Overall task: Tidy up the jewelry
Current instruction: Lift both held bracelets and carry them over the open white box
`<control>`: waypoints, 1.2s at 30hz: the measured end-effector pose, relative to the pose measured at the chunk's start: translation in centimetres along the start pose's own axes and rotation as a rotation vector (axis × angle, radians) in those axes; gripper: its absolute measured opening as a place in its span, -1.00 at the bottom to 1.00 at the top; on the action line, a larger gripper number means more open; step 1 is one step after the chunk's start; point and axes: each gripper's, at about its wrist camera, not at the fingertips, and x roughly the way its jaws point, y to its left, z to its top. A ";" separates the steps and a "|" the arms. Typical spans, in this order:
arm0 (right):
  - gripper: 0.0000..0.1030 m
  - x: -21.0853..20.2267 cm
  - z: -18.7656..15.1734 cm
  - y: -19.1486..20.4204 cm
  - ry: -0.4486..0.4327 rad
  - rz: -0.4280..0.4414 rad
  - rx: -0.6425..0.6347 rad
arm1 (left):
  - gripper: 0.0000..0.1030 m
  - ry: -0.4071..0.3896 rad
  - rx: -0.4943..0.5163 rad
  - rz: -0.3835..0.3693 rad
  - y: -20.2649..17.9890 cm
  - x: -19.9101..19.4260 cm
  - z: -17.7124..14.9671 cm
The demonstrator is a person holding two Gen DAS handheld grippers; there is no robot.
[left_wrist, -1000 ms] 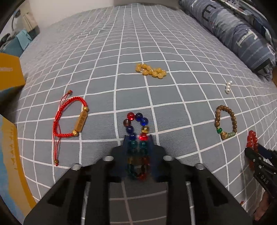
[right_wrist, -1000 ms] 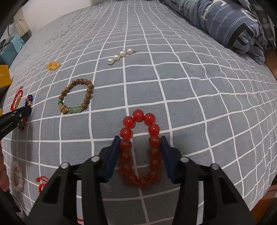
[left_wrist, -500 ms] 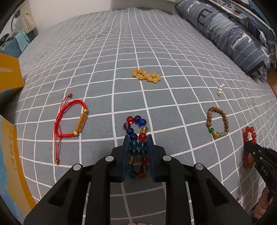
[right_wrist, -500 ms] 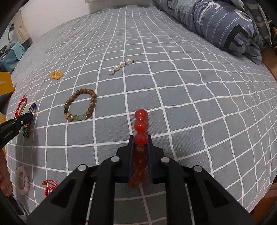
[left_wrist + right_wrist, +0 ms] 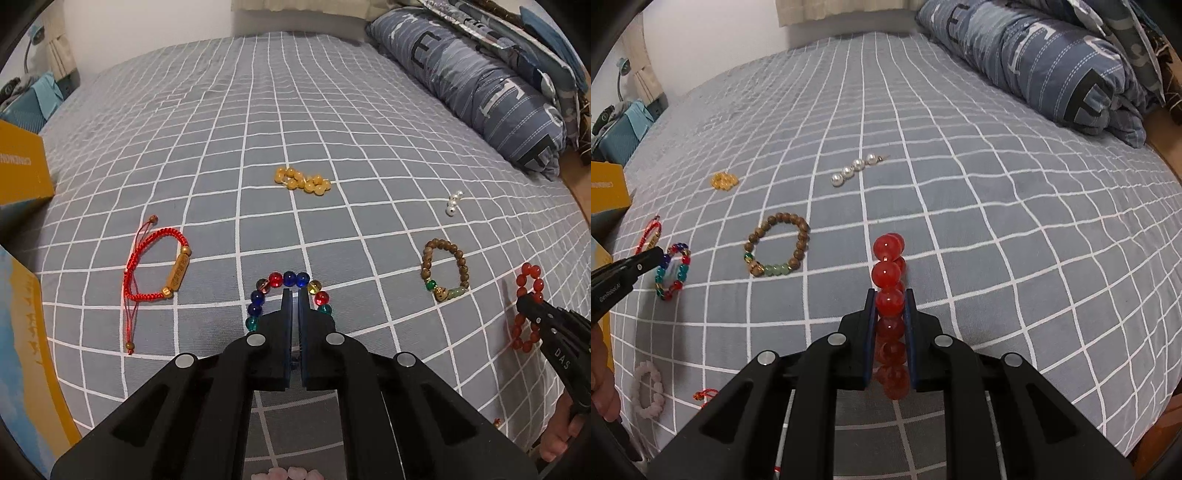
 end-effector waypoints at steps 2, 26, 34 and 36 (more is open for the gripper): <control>-0.75 -0.4 0.1 0.1 -0.016 0.005 0.000 | -0.95 -0.008 -0.001 -0.004 0.0 -0.3 0.0; -0.75 -0.7 0.0 1.1 -0.025 0.016 -0.042 | -0.74 0.042 -0.034 0.105 1.1 2.9 -0.6; -0.75 -0.7 0.0 1.2 -0.025 0.014 -0.041 | -0.82 0.012 -0.037 0.085 1.1 1.5 -0.4; -0.75 -0.8 0.1 1.1 -0.032 0.015 -0.039 | -0.82 -0.009 -0.035 0.078 0.9 0.8 -0.3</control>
